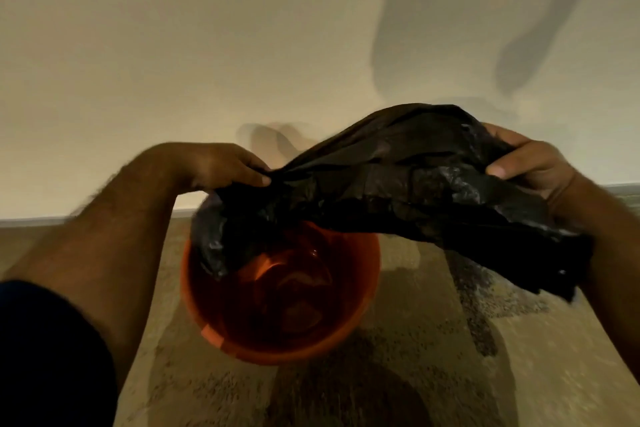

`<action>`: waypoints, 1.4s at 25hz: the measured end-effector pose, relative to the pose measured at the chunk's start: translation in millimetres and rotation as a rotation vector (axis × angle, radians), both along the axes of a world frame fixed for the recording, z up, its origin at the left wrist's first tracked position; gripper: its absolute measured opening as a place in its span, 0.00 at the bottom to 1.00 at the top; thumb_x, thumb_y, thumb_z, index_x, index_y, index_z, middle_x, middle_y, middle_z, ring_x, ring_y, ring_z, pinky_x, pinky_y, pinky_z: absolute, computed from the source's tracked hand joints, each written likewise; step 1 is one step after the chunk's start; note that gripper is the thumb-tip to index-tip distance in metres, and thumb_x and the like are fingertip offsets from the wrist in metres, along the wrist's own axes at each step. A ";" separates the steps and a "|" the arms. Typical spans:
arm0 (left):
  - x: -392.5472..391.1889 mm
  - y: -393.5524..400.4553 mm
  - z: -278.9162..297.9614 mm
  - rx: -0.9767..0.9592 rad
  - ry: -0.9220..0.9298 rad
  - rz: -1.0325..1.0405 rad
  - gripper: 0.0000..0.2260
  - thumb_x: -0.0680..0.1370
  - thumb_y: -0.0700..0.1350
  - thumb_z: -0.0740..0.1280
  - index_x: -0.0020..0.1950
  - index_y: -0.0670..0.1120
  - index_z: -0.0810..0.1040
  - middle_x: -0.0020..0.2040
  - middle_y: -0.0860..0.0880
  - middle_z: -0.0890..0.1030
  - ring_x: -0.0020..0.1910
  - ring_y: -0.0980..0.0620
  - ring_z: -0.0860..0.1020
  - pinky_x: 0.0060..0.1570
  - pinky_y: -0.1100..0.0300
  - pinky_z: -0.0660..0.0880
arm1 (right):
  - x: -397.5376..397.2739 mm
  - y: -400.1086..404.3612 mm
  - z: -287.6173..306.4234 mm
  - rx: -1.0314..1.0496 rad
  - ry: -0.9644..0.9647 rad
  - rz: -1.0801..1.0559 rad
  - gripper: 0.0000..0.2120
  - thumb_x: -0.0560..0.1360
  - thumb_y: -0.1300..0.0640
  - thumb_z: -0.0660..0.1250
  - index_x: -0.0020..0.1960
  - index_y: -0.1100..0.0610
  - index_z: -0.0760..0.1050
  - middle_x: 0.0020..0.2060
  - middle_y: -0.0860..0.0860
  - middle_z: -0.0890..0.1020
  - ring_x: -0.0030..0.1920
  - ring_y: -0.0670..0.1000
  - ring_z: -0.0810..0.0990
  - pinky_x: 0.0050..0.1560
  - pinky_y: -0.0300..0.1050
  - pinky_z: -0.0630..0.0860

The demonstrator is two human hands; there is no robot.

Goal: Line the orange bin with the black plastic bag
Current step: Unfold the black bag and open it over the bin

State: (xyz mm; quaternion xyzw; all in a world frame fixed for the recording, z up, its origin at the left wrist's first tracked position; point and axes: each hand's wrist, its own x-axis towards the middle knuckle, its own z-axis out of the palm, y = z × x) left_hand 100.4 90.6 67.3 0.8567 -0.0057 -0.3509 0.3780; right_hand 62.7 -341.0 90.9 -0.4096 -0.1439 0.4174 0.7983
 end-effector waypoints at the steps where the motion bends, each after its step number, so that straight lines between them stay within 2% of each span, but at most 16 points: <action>1: -0.4 -2.2 1.9 -0.017 0.008 -0.035 0.11 0.82 0.44 0.72 0.64 0.50 0.86 0.58 0.50 0.89 0.59 0.49 0.86 0.57 0.56 0.81 | -0.8 9.0 4.2 -0.113 -0.162 -0.043 0.38 0.68 0.80 0.52 0.70 0.60 0.81 0.61 0.61 0.87 0.58 0.60 0.88 0.59 0.57 0.85; 3: 0.9 -6.8 7.8 -0.062 -0.020 -0.085 0.10 0.81 0.43 0.73 0.62 0.50 0.87 0.58 0.51 0.89 0.60 0.50 0.86 0.63 0.53 0.80 | 0.0 27.4 11.4 -0.374 -0.363 -0.141 0.37 0.71 0.80 0.54 0.66 0.53 0.85 0.59 0.54 0.89 0.59 0.54 0.88 0.57 0.47 0.84; 5: 0.0 -12.8 11.2 -0.088 -0.075 -0.134 0.08 0.81 0.42 0.74 0.58 0.49 0.89 0.55 0.50 0.90 0.58 0.50 0.87 0.63 0.50 0.81 | 9.1 47.1 11.6 -0.663 -0.437 -0.289 0.29 0.77 0.80 0.62 0.76 0.63 0.75 0.69 0.66 0.80 0.71 0.66 0.80 0.66 0.51 0.78; 7: -3.8 -20.2 11.7 -0.105 -0.143 -0.157 0.06 0.80 0.41 0.74 0.56 0.47 0.89 0.52 0.48 0.90 0.55 0.48 0.87 0.61 0.48 0.82 | 11.6 66.0 10.5 -0.842 -0.442 -0.330 0.22 0.84 0.75 0.57 0.78 0.73 0.66 0.73 0.73 0.73 0.74 0.71 0.74 0.68 0.52 0.74; 9: -6.7 -29.9 14.7 -0.172 -0.211 -0.149 0.05 0.82 0.42 0.72 0.54 0.46 0.88 0.49 0.47 0.90 0.52 0.48 0.88 0.57 0.50 0.82 | 7.0 89.8 12.2 -0.993 -0.541 -0.340 0.13 0.83 0.67 0.67 0.67 0.63 0.79 0.60 0.60 0.86 0.62 0.48 0.86 0.53 0.32 0.75; 10: -8.5 -35.0 19.1 -0.236 -0.231 -0.131 0.04 0.82 0.43 0.72 0.53 0.46 0.87 0.48 0.47 0.90 0.50 0.48 0.88 0.54 0.51 0.82 | 2.5 100.6 12.7 -1.009 -0.551 -0.391 0.09 0.78 0.62 0.75 0.57 0.55 0.82 0.48 0.49 0.88 0.47 0.34 0.87 0.43 0.23 0.74; 11: -9.9 -40.4 24.6 -0.316 -0.237 -0.110 0.05 0.83 0.45 0.71 0.51 0.46 0.86 0.46 0.46 0.89 0.48 0.48 0.88 0.52 0.52 0.83 | -1.7 107.1 9.0 -0.983 -0.537 -0.441 0.08 0.72 0.58 0.78 0.49 0.52 0.82 0.41 0.42 0.85 0.35 0.28 0.82 0.35 0.20 0.71; 13: -13.8 -49.6 36.1 -0.461 -0.225 -0.086 0.09 0.82 0.50 0.72 0.48 0.46 0.84 0.43 0.44 0.88 0.47 0.47 0.88 0.47 0.54 0.84 | -8.5 117.5 -5.8 -0.906 -0.491 -0.522 0.07 0.74 0.58 0.79 0.47 0.56 0.82 0.39 0.44 0.84 0.29 0.30 0.80 0.31 0.22 0.71; 16: -23.2 -60.8 45.4 -0.461 -0.236 -0.109 0.14 0.80 0.58 0.72 0.44 0.48 0.84 0.41 0.45 0.87 0.43 0.47 0.87 0.42 0.57 0.83 | -18.6 139.2 -14.6 -0.773 -0.376 -0.549 0.02 0.81 0.61 0.71 0.52 0.59 0.83 0.44 0.52 0.86 0.39 0.39 0.86 0.46 0.37 0.79; 18: -28.7 -63.7 45.3 -0.342 -0.283 -0.107 0.17 0.76 0.63 0.74 0.43 0.49 0.83 0.38 0.49 0.86 0.40 0.51 0.87 0.39 0.59 0.81 | -25.6 154.7 -13.9 -0.527 -0.190 -0.431 0.14 0.85 0.61 0.64 0.62 0.70 0.80 0.53 0.62 0.86 0.53 0.57 0.87 0.60 0.57 0.81; 19: -30.8 -63.8 44.8 -0.289 -0.295 -0.098 0.18 0.74 0.64 0.75 0.43 0.49 0.83 0.38 0.51 0.86 0.40 0.52 0.86 0.38 0.59 0.81 | -28.9 158.3 -13.6 -0.405 -0.119 -0.344 0.17 0.85 0.61 0.59 0.63 0.72 0.79 0.54 0.63 0.85 0.54 0.61 0.85 0.63 0.61 0.80; 22: -34.6 -61.7 44.3 -0.214 -0.260 -0.085 0.17 0.72 0.60 0.79 0.45 0.47 0.83 0.39 0.51 0.87 0.39 0.52 0.87 0.38 0.59 0.82 | -32.7 158.8 -17.7 -0.249 -0.009 -0.252 0.19 0.82 0.64 0.54 0.54 0.62 0.86 0.45 0.58 0.87 0.46 0.55 0.88 0.49 0.50 0.86; 25: -36.1 -53.7 45.7 -0.190 -0.254 -0.080 0.10 0.73 0.49 0.81 0.46 0.47 0.83 0.47 0.46 0.88 0.42 0.49 0.89 0.39 0.57 0.84 | -35.2 161.5 -23.8 -0.259 0.003 -0.328 0.20 0.78 0.73 0.58 0.65 0.64 0.81 0.53 0.61 0.88 0.52 0.59 0.89 0.52 0.50 0.87; 28: -37.4 -49.0 45.1 -0.242 -0.230 -0.070 0.02 0.78 0.40 0.76 0.48 0.46 0.86 0.52 0.43 0.88 0.45 0.48 0.89 0.41 0.54 0.85 | -33.6 161.1 -25.2 -0.281 -0.009 -0.377 0.23 0.73 0.71 0.69 0.68 0.63 0.79 0.56 0.60 0.88 0.56 0.60 0.89 0.55 0.51 0.86; 32: -37.6 -38.6 43.7 -0.312 -0.202 -0.004 0.05 0.81 0.37 0.71 0.51 0.45 0.86 0.49 0.49 0.90 0.49 0.48 0.89 0.44 0.52 0.86 | -19.3 147.9 -32.5 -0.390 -0.061 -0.416 0.24 0.74 0.73 0.68 0.70 0.66 0.78 0.63 0.67 0.84 0.63 0.68 0.84 0.63 0.60 0.82; 35: -33.5 -25.0 41.1 -0.293 -0.177 0.116 0.05 0.79 0.33 0.71 0.49 0.43 0.84 0.44 0.46 0.88 0.46 0.46 0.89 0.43 0.52 0.86 | -13.2 140.3 -36.0 -0.381 -0.095 -0.402 0.19 0.74 0.76 0.65 0.63 0.66 0.80 0.53 0.62 0.87 0.54 0.63 0.86 0.54 0.54 0.85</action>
